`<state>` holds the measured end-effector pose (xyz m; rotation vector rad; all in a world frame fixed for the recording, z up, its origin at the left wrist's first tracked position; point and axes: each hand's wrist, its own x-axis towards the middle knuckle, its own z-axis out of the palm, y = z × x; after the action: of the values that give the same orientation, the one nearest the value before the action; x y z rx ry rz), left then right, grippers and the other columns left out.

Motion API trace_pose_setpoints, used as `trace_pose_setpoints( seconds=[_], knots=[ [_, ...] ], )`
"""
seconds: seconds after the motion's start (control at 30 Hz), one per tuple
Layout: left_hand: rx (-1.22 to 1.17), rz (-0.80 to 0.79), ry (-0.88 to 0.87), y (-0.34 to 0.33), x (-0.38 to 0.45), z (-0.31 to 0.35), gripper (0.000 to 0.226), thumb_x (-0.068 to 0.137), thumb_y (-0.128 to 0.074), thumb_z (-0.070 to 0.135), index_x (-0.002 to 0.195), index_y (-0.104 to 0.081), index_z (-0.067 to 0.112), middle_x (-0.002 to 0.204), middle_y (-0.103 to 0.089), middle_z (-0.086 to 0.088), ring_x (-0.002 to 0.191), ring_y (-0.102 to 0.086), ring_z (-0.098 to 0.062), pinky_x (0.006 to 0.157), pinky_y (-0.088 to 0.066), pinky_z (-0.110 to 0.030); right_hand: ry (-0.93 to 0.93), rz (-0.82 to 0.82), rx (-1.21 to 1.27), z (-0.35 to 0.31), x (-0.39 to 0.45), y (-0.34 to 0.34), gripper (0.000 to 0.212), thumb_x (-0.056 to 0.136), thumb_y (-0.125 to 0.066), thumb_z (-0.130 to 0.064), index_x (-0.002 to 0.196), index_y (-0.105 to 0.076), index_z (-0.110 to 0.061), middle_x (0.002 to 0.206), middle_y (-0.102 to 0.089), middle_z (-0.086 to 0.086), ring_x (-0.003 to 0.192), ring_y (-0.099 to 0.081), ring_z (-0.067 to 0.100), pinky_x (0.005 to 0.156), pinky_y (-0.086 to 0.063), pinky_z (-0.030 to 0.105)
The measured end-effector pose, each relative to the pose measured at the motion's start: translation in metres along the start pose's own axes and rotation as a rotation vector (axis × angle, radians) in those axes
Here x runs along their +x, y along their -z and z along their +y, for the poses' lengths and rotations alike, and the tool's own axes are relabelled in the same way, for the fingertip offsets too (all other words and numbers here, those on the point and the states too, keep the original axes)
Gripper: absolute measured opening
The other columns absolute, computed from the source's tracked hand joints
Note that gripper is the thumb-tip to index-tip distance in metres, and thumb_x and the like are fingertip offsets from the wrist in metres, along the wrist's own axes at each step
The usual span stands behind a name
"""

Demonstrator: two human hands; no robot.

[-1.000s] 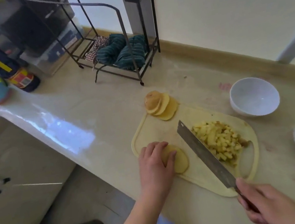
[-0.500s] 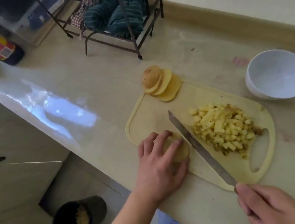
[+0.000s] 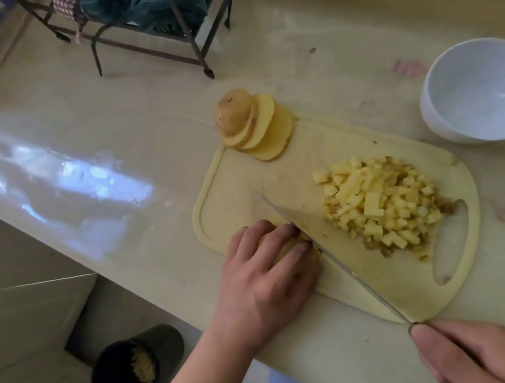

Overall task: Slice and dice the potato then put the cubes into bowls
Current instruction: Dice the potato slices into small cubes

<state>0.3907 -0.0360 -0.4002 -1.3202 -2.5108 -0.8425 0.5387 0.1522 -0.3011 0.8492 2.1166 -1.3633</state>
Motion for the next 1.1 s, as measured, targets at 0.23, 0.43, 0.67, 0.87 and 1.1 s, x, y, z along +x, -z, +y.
trace_pose_setpoints(
  seconds=[0.23,0.43,0.67,0.87,1.1],
  knots=[
    [-0.019,-0.031,0.024,0.001,0.001,-0.001,0.019,0.092,-0.075,0.027,0.095,-0.08,0.009,0.113,-0.073,-0.009,0.102,-0.066,-0.036,0.083,-0.051,-0.046,0.052,0.173,0.027,-0.009,-0.005,-0.01,0.068,0.062,-0.029,-0.098,0.08,-0.062,-0.041,0.067,-0.069,-0.017,0.057,-0.061,-0.003,0.055,-0.045,0.009],
    [-0.024,-0.03,0.027,0.002,0.002,0.001,0.016,0.091,-0.076,0.025,0.094,-0.08,0.01,0.113,-0.073,-0.008,0.1,-0.066,-0.035,0.082,-0.051,-0.046,0.101,0.195,-0.016,-0.013,0.006,-0.011,0.081,0.055,-0.018,-0.103,0.083,-0.06,-0.039,0.065,-0.068,-0.012,0.053,-0.059,0.002,0.047,-0.044,0.016],
    [-0.008,-0.025,0.034,0.002,0.003,0.002,0.014,0.091,-0.076,0.025,0.092,-0.079,0.011,0.111,-0.072,-0.008,0.098,-0.065,-0.036,0.082,-0.051,-0.045,0.117,-0.035,-0.066,-0.006,0.022,-0.004,0.064,0.064,-0.022,-0.086,0.065,-0.051,-0.029,0.047,-0.044,-0.007,0.046,-0.045,0.004,0.048,-0.032,0.012],
    [-0.017,-0.02,0.041,0.002,0.001,0.002,0.016,0.09,-0.077,0.026,0.092,-0.078,0.01,0.106,-0.072,-0.008,0.098,-0.065,-0.035,0.082,-0.051,-0.044,0.075,0.015,-0.091,-0.003,0.018,-0.005,0.084,0.052,-0.016,-0.102,0.059,-0.047,-0.024,0.044,-0.039,-0.005,0.043,-0.042,0.007,0.045,-0.029,0.011],
    [-0.107,0.021,0.074,0.005,-0.004,0.001,0.018,0.085,-0.078,0.019,0.083,-0.075,0.002,0.098,-0.069,-0.015,0.096,-0.063,-0.037,0.081,-0.052,-0.046,0.069,-0.008,-0.074,-0.002,0.016,-0.011,0.088,0.048,-0.02,-0.104,0.056,-0.046,-0.02,0.042,-0.038,0.0,0.04,-0.039,0.006,0.044,-0.029,0.013]
  ],
)
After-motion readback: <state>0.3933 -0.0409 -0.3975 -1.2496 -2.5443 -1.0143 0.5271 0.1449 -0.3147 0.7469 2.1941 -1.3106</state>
